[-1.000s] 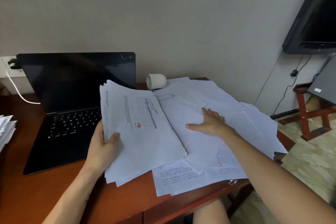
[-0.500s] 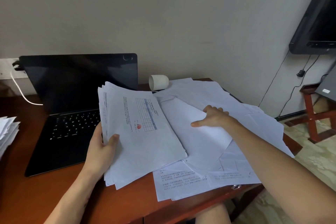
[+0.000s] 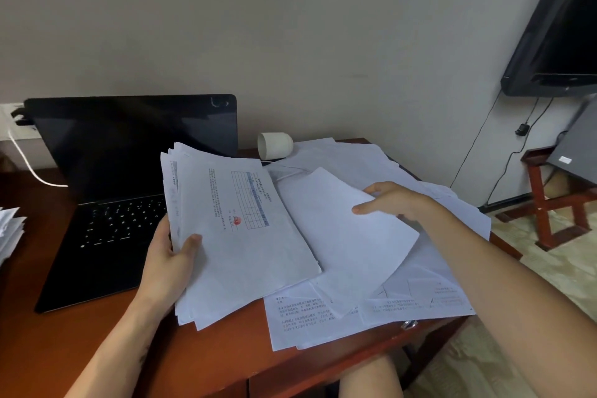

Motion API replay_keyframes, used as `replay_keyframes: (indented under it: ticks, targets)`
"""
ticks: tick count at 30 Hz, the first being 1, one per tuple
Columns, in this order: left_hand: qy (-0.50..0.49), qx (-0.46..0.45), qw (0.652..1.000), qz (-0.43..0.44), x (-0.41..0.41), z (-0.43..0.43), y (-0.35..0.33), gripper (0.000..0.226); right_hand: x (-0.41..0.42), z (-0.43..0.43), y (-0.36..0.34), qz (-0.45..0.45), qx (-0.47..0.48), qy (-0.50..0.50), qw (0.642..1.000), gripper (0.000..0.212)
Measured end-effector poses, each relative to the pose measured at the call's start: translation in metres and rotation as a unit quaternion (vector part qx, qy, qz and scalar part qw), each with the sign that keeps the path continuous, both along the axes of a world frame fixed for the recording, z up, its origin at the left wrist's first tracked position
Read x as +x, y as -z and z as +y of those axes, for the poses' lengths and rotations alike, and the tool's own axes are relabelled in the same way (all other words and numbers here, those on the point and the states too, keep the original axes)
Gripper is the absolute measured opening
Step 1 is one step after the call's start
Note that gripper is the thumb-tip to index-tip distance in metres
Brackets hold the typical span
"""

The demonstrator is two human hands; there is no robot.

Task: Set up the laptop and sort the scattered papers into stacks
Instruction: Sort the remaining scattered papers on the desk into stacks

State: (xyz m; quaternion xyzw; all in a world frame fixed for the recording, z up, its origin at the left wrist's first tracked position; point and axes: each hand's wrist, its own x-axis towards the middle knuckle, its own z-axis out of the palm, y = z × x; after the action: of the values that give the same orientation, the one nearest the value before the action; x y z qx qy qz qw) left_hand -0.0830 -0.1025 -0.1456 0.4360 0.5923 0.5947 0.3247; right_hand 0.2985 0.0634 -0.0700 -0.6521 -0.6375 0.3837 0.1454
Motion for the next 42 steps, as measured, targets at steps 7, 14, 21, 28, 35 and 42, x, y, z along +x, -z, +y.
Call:
replay_keyframes:
  ticks: [7, 14, 21, 28, 35, 42]
  targets:
    - [0.0, 0.008, 1.0, -0.014, 0.002, -0.001, -0.002, 0.043, 0.041, -0.024, 0.002, -0.083, -0.087, -0.007, 0.993, 0.058]
    - [-0.001, 0.004, 1.0, -0.014, 0.002, 0.0, -0.001, 0.044, 0.039, -0.02, 0.02, -0.014, -0.027, 0.021, 0.999, 0.067]
    - [-0.001, 0.004, 1.0, -0.014, 0.001, 0.001, -0.001, 0.044, 0.022, -0.003, 0.037, -0.024, 0.041, 0.023, 0.999, 0.071]
    - [-0.01, 0.011, 0.999, -0.033, 0.002, -0.001, -0.005, 0.041, 0.033, -0.01, 0.034, 0.025, 0.073, 0.053, 0.996, 0.043]
    - [-0.007, 0.007, 1.0, -0.029, 0.002, -0.001, -0.004, 0.042, 0.038, -0.031, 0.033, 0.006, 0.001, 0.022, 1.0, 0.053]
    - [0.0, 0.015, 0.999, -0.03, 0.004, -0.002, -0.005, 0.04, 0.043, -0.049, 0.029, 0.15, 0.065, 0.043, 0.986, 0.026]
